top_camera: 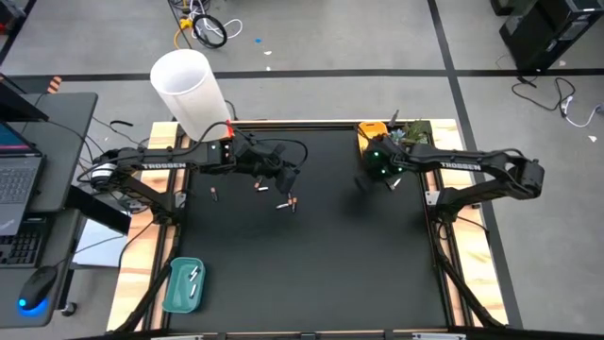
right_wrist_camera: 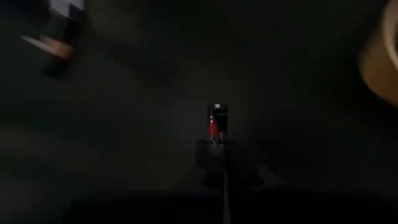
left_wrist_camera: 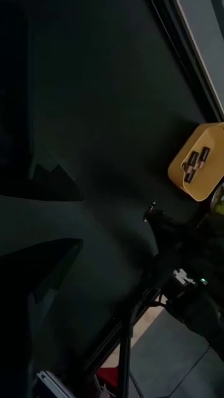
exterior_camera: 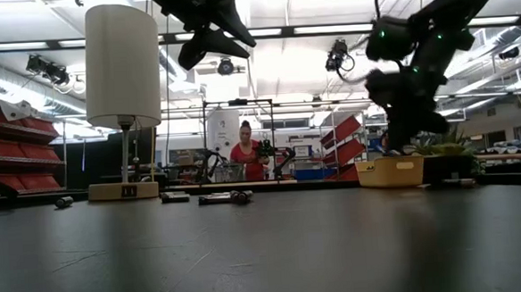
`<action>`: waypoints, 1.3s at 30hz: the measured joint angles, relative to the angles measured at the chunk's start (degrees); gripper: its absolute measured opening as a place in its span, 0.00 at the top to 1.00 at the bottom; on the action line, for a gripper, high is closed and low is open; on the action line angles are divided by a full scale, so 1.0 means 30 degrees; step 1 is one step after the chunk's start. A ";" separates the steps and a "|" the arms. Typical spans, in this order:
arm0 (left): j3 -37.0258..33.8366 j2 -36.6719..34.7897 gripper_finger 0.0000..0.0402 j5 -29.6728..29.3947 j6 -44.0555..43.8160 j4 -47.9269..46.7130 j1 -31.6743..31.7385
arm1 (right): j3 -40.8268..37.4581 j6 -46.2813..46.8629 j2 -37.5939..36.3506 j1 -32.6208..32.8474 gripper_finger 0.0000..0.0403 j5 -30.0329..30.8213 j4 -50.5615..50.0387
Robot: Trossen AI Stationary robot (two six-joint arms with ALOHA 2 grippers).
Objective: Sort batteries
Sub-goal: Put the silver battery into the blue bin
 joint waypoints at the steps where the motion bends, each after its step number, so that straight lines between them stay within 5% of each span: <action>1: 0.0000 0.0000 0.70 0.0000 0.0000 -0.0014 0.0000 | 0.0002 -0.0021 -0.0101 -0.0020 1.00 -0.0290 0.0649; 12: 0.0000 0.0000 0.70 0.0004 -0.0392 -0.0237 0.0000 | 0.0039 0.1312 -0.2212 -0.1666 1.00 -0.5790 1.2621; 21: 0.0000 0.0042 0.70 0.2233 -0.0357 0.3312 -0.0151 | 0.0039 0.2822 -0.2175 0.0065 1.00 -0.5343 1.8909; 26: 0.0000 0.0175 0.70 0.1905 0.0466 0.6775 -0.0223 | 0.0039 0.2824 -0.2147 0.1443 1.00 -0.4623 1.9057; 39: 0.0000 0.1205 0.68 0.2545 -0.0933 0.8814 -0.0217 | 0.0053 0.2309 -0.2161 0.3994 1.00 -0.1112 2.0854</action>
